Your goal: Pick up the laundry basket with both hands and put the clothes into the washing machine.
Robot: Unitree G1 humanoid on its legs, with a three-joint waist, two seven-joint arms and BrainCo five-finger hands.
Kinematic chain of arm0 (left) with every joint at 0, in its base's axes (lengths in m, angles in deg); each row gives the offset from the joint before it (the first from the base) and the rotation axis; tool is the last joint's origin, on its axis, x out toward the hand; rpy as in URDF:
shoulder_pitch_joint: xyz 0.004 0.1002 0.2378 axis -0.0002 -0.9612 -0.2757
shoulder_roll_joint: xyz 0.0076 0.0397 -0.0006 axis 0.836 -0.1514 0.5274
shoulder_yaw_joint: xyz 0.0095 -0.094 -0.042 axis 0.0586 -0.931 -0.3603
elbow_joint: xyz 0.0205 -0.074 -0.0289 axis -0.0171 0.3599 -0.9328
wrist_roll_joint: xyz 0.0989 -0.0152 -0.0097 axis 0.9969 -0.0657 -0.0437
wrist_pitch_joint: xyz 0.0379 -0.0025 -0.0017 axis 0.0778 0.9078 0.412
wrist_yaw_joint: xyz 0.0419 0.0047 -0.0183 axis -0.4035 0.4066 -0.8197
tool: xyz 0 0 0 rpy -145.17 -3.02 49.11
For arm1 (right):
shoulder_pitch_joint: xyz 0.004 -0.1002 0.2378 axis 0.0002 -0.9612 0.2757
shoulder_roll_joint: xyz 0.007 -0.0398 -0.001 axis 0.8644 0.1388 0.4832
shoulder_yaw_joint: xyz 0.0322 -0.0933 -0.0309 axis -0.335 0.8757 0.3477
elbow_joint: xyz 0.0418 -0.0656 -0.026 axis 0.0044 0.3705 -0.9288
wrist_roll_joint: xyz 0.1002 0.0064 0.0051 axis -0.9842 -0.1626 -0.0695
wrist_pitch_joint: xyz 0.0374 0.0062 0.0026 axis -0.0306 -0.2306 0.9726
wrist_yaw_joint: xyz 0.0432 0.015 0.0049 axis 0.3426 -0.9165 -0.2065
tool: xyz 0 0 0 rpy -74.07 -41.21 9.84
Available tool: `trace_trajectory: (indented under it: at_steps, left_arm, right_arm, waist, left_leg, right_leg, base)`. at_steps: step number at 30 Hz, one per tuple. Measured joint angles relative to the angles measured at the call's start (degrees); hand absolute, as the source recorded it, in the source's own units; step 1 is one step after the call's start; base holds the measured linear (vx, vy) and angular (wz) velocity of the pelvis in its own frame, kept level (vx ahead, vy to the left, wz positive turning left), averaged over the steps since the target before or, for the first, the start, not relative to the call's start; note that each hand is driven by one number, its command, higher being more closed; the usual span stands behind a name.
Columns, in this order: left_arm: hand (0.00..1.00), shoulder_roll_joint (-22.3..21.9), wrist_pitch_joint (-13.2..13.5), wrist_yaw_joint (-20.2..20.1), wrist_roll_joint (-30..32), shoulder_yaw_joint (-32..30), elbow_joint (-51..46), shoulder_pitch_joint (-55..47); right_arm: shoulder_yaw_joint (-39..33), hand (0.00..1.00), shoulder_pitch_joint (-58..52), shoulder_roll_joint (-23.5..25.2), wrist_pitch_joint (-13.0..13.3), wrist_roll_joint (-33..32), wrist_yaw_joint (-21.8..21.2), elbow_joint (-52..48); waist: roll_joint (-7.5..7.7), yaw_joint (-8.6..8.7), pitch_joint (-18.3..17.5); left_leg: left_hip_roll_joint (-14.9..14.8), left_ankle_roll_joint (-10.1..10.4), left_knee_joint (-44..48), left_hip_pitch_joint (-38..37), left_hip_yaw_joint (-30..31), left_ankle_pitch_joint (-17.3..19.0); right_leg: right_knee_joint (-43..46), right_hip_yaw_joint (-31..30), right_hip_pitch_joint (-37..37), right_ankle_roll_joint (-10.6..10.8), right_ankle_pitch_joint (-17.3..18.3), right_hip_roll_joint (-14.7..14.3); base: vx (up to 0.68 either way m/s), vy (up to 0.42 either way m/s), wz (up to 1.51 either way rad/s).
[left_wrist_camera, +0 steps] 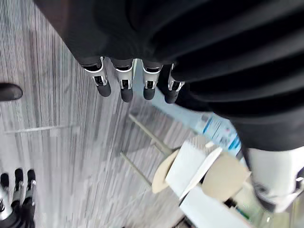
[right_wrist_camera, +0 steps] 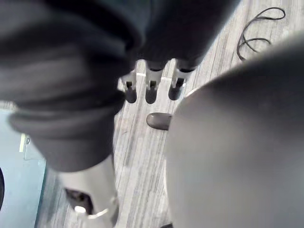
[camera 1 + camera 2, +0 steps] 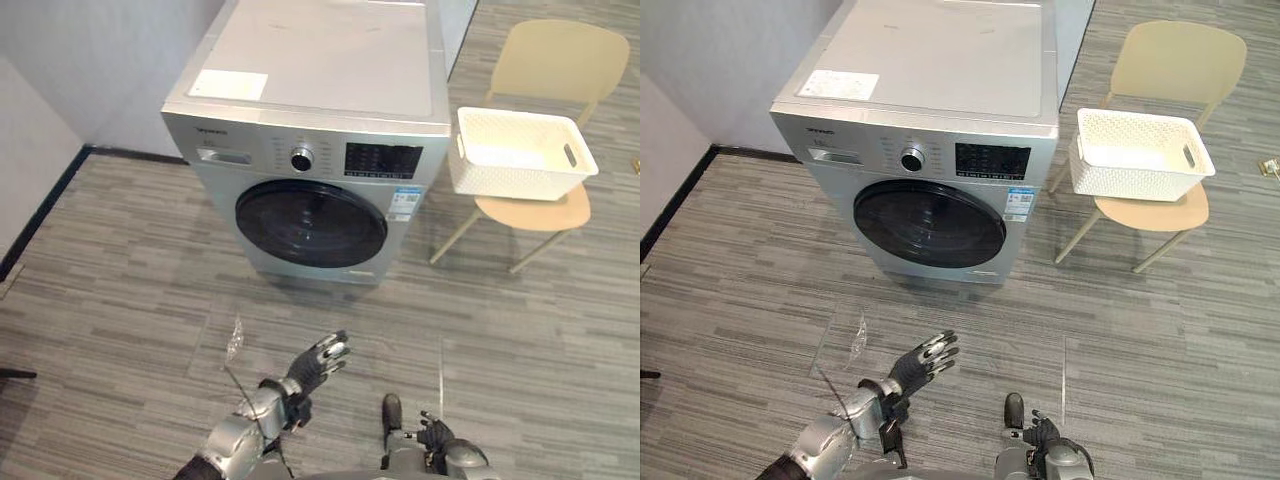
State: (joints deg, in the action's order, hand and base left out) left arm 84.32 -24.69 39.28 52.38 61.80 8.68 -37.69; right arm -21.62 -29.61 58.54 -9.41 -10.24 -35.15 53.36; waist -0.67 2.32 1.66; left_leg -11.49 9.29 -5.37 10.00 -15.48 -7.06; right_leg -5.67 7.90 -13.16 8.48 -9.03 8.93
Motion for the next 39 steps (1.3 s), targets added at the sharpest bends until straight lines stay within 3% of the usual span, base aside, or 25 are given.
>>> trace_trajectory:
  at_steps: [2,3,8,10,11,12,13,15,16,17,18,19,20,21,22,23,24,28,31,33,34,35,36,37,39]
  left_arm:
    - [0.00,-4.17,3.00,1.73,7.63,-7.20,6.56,-0.68]
    - [0.00,-6.31,4.89,4.52,12.87,-11.45,12.12,-0.11]
    - [0.00,-8.36,9.33,13.61,21.16,-24.00,24.19,0.57]
    - [0.00,-8.16,9.76,15.81,21.46,-27.70,25.38,0.98]
    - [0.00,-7.95,10.02,16.73,21.45,-28.95,26.72,0.62]
    - [0.00,-8.10,10.21,16.92,21.44,-29.73,27.27,-0.91]
    - [0.00,-8.25,10.37,17.06,21.41,-29.98,27.37,-1.92]
    - [0.00,-8.93,10.80,17.62,21.41,-30.48,28.32,-4.79]
    - [0.00,-9.23,10.81,17.37,21.38,-30.42,29.82,-5.66]
    - [0.00,-9.26,10.81,17.07,21.33,-30.39,30.45,-5.91]
    - [0.00,-9.31,10.80,16.35,21.32,-30.34,31.13,-6.19]
    - [0.00,-9.18,10.81,16.31,21.33,-30.27,31.25,-6.20]
    - [0.00,-8.07,10.80,16.33,21.38,-30.38,31.37,-6.89]
    - [0.00,-7.50,10.79,16.29,21.43,-30.39,31.39,-6.82]
    - [0.00,-7.58,10.78,16.17,21.53,-30.36,31.59,-6.77]
    - [0.00,-7.75,10.78,16.14,21.57,-30.39,31.59,-6.74]
    - [0.00,-8.82,10.78,16.06,21.75,-30.50,31.68,-6.59]
    - [0.00,-12.20,10.75,14.93,23.72,-30.44,32.50,-4.34]
    - [0.00,-14.24,10.78,14.72,25.14,-30.34,32.32,-3.35]
    - [0.00,-14.22,10.81,13.84,26.19,-30.43,32.29,-3.70]
    - [0.00,-13.81,10.86,13.81,26.50,-30.93,32.04,-4.76]
    - [0.00,-13.53,10.86,13.85,26.62,-31.37,31.74,-5.22]
    - [0.00,-14.63,10.82,13.89,26.73,-32.86,31.74,-5.97]
    - [0.00,-14.98,10.82,13.90,26.80,-32.99,31.82,-6.95]
    - [0.00,-15.78,10.82,13.85,27.09,-33.81,31.89,-7.99]
  right_arm:
    - [0.01,0.00,-0.04,0.08,0.44,-0.15,0.14,-0.01]
    - [0.03,0.00,-0.13,0.24,0.69,-0.54,0.30,0.00]
    - [-0.19,0.00,-0.90,0.25,1.47,-0.53,2.14,1.04]
    - [-0.30,0.00,-0.36,-0.55,1.49,-0.54,2.72,1.77]
    - [-0.81,0.00,0.07,-1.41,1.58,-0.58,2.80,2.29]
    - [-1.54,0.00,0.24,-2.54,1.59,-0.63,2.92,2.22]
    - [-1.82,0.00,0.30,-2.95,1.55,-0.75,3.11,2.25]
    - [-5.74,0.00,0.25,-2.87,1.64,-1.23,3.77,2.11]
    - [-8.33,0.00,-0.11,-2.65,1.53,-2.18,4.00,2.03]
    - [-9.12,0.00,-0.34,-2.62,1.49,-3.04,4.03,1.68]
    - [-9.86,0.00,-0.80,-1.83,1.66,-4.85,4.03,0.93]
    - [-9.99,0.00,-0.81,-1.04,1.73,-5.22,3.92,0.92]
    - [-9.99,0.00,-1.05,0.61,1.84,-5.61,3.88,0.92]
    - [-9.91,0.00,-1.61,1.52,1.99,-5.90,3.84,0.87]
    - [-9.82,0.00,-3.42,2.16,2.89,-7.41,3.80,-1.85]
    - [-9.82,0.00,-3.62,2.15,3.07,-7.46,3.80,-2.29]
    - [-10.00,0.00,-4.30,1.97,3.52,-7.93,3.79,-3.64]
    - [-12.56,0.00,-5.32,1.87,3.96,-9.22,3.79,-6.02]
    - [-13.89,0.00,-5.91,2.40,3.93,-9.16,3.81,-6.41]
    - [-14.01,0.00,-7.03,3.83,3.89,-9.15,3.79,-7.19]
    - [-13.97,0.00,-7.99,5.39,3.70,-9.02,3.36,-7.31]
    - [-13.79,0.00,-8.21,6.01,3.47,-8.95,2.99,-7.31]
    - [-13.81,0.00,-7.44,5.35,3.14,-8.65,2.34,-7.33]
    - [-13.68,0.00,-7.19,4.83,3.27,-8.31,2.20,-7.42]
    - [-13.15,0.00,-7.18,4.18,3.46,-7.07,2.23,-7.44]
  waist:
    - [-0.02,-0.27,-0.15]
    - [-0.09,-0.46,-0.21]
    - [0.22,-1.64,0.00]
    - [0.81,-2.31,0.32]
    - [1.20,-3.42,0.48]
    - [0.49,-3.50,0.49]
    - [0.56,-3.80,0.67]
    - [0.85,-4.76,0.70]
    - [0.22,-4.68,0.74]
    - [-0.38,-4.56,0.74]
    - [-0.77,-4.28,1.71]
    - [-0.85,-3.85,2.34]
    - [-0.01,-2.64,3.09]
    - [1.14,-1.79,3.52]
    - [2.18,-1.35,3.91]
    - [2.24,-1.36,3.97]
    - [2.37,-1.52,4.33]
    - [1.02,-1.28,5.25]
    - [1.23,-1.62,5.32]
    - [2.97,-1.50,4.43]
    - [5.12,-1.63,3.09]
    - [5.80,-1.71,2.63]
    - [3.66,-2.01,2.41]
    - [3.18,-2.01,1.82]
    - [0.33,-1.73,0.72]
  left_leg:
    - [0.27,-0.33,0.00,-0.05,1.15,-0.15]
    - [0.44,-0.37,0.01,-0.13,2.52,-0.19]
    - [2.38,-1.60,3.42,2.44,12.90,0.03]
    - [3.13,-6.89,12.20,8.36,8.10,4.14]
    - [1.00,-10.47,16.79,9.99,-2.09,6.47]
    - [-1.53,-10.93,21.41,10.41,-10.65,7.37]
    - [-1.16,-9.29,22.77,10.68,-11.09,8.28]
    - [2.85,-11.15,27.50,12.36,-7.30,13.86]
    - [4.87,-11.79,28.28,11.86,-4.86,15.45]
    - [5.95,-12.30,27.91,10.93,-3.67,15.86]
    - [7.70,-12.80,26.63,8.53,-0.25,16.14]
    - [8.52,-12.83,25.57,7.49,1.95,16.05]
    - [10.43,-14.06,22.64,4.83,5.95,15.01]
    - [12.11,-14.80,20.68,2.63,8.60,14.45]
    - [14.34,-14.73,18.92,-0.19,12.18,14.49]
    - [14.66,-14.74,18.74,-0.63,12.80,14.50]
    - [16.36,-14.97,17.86,-3.02,15.76,14.40]
    - [18.51,-14.55,17.81,-8.16,25.21,15.90]
    - [18.57,-12.07,22.73,-10.75,28.45,19.65]
    - [18.46,-10.71,24.79,-12.50,28.34,22.95]
    - [18.48,-10.67,24.83,-14.27,27.71,25.61]
    - [18.40,-10.61,25.10,-14.96,27.42,26.79]
    - [15.57,-9.61,26.98,-15.66,26.74,28.61]
    - [14.37,-9.38,29.05,-15.21,25.99,28.74]
    - [10.79,-8.44,40.64,-10.21,24.25,28.16]
  right_leg:
    - [-0.01,1.19,0.94,0.07,0.15,0.32]
    - [0.00,2.60,2.01,0.12,0.46,0.54]
    - [0.04,14.25,9.38,0.98,3.05,2.22]
    - [0.63,20.16,11.16,2.12,4.89,4.39]
    - [1.93,22.60,11.85,3.14,5.85,5.87]
    - [3.05,25.25,13.21,3.75,6.05,7.49]
    - [3.67,26.33,14.23,4.03,6.17,8.46]
    - [10.16,30.06,15.93,4.05,5.49,13.46]
    - [19.16,30.39,15.33,1.62,5.20,17.06]
    - [24.91,28.92,14.11,-2.54,4.72,18.92]
    - [37.20,20.34,9.46,-8.88,3.95,20.17]
    - [42.33,15.46,7.36,-6.73,7.63,18.57]
    - [49.04,8.81,4.27,-5.45,14.30,13.77]
    - [51.47,5.29,2.52,-5.24,17.90,9.87]
    - [52.11,0.72,-0.96,-5.65,21.82,4.02]
    - [51.72,0.17,-1.64,-5.65,22.31,3.05]
    - [48.58,-2.04,-5.08,-5.06,23.96,-0.94]
    - [38.99,-5.44,-9.12,-4.39,23.64,-4.74]
    - [32.28,-10.00,-8.89,-4.33,21.41,-4.88]
    - [31.35,-11.20,-7.72,-4.70,17.81,-4.06]
    - [31.32,-10.61,-7.08,-5.09,12.63,-3.30]
    - [31.37,-10.32,-6.75,-4.68,11.18,-3.45]
    - [32.92,-9.49,-5.93,-5.73,13.29,-5.58]
    - [31.98,-9.32,-5.18,-6.11,13.48,-6.89]
    - [28.41,-7.59,-2.22,-7.98,14.43,-10.54]
  base:
    - [0.03,-0.004,0.37]
    - [0.02,-0.003,0.41]
    - [0.03,0.027,1.15]
    - [-0.02,0.154,1.68]
    - [0.04,0.188,1.45]
    - [0.08,0.207,1.34]
    - [0.14,0.281,1.04]
    - [0.20,0.395,1.16]
    - [0.22,0.417,1.30]
    - [0.26,0.439,1.31]
    - [0.23,0.326,1.07]
    - [0.30,0.324,1.56]
    - [0.34,0.226,1.59]
    - [0.51,0.223,2.12]
    - [0.38,0.133,1.52]
    - [0.37,0.092,1.57]
    - [0.30,0.043,1.01]
    - [0.36,0.001,1.47]
    - [0.42,-0.084,1.49]
    - [0.50,-0.201,1.34]
    - [0.45,-0.266,0.93]
    - [0.52,-0.342,0.46]
    - [0.31,-0.232,-0.05]
    - [0.29,-0.214,-0.25]
    - [0.35,-0.263,-0.17]
